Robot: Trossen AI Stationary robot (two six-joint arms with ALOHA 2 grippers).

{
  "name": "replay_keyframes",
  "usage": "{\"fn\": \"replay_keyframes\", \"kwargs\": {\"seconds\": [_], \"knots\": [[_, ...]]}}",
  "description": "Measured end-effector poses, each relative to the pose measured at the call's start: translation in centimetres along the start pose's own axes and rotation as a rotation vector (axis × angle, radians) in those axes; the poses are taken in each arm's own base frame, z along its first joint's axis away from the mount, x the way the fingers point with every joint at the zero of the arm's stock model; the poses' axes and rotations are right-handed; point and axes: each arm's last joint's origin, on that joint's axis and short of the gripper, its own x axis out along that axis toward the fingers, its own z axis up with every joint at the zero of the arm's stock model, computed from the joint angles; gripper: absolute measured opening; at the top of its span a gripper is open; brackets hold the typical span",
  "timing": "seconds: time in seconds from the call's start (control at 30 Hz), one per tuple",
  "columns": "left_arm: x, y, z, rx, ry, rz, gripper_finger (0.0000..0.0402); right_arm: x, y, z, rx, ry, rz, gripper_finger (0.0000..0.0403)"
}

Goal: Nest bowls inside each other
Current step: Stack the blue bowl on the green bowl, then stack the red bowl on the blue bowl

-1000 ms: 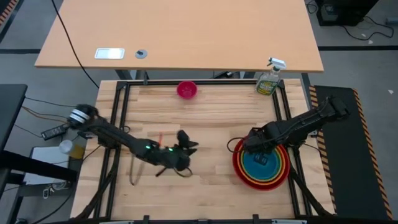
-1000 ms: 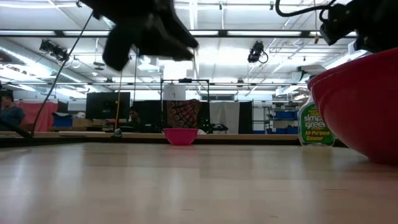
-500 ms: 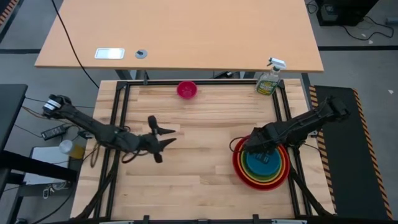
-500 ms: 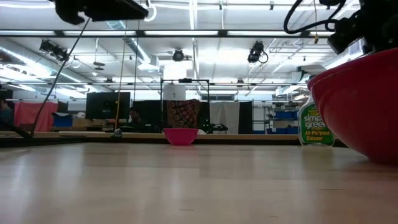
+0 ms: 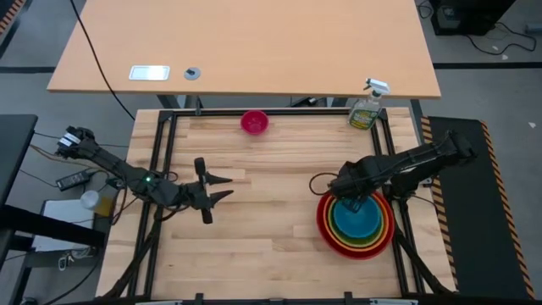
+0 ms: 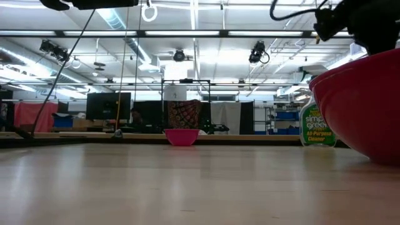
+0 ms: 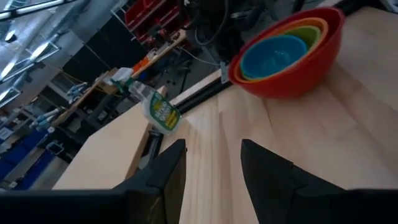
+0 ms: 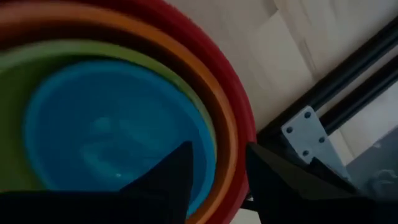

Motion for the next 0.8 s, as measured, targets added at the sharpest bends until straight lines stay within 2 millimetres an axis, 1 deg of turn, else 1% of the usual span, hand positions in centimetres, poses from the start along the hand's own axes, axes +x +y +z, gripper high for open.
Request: {"fn": "replay_keyframes", "kwargs": {"seconds": [0.23,0.43,0.53,0.6,0.63,0.7,0.8], "knots": [[-0.2,-0.3,0.0,0.006,0.002,-0.008,0.0155,2.8,0.7,-0.2,-0.073,0.038,-0.093,0.0153],[-0.2,-0.2,0.1,0.005,0.001,-0.006,0.0155,4.5,1.6,0.2,-0.077,0.113,-0.146,0.0153],[-0.2,-0.2,0.1,0.004,0.0,-0.005,0.0155,4.8,2.3,0.5,-0.103,0.181,-0.159,0.0153],[-0.2,-0.2,0.1,0.003,0.001,-0.004,0.0155,4.6,2.7,0.7,-0.108,0.219,-0.162,0.0153],[-0.2,-0.2,0.1,0.003,0.001,-0.004,0.0155,4.2,3.0,0.8,-0.111,0.209,-0.147,0.0153],[-0.2,-0.2,0.1,0.003,0.001,-0.004,0.0155,3.3,3.2,1.1,-0.123,0.172,-0.121,0.0153],[-0.2,-0.2,0.1,-0.002,0.001,-0.004,0.0155,1.4,3.5,1.6,-0.124,0.064,-0.1,0.0153]]}}
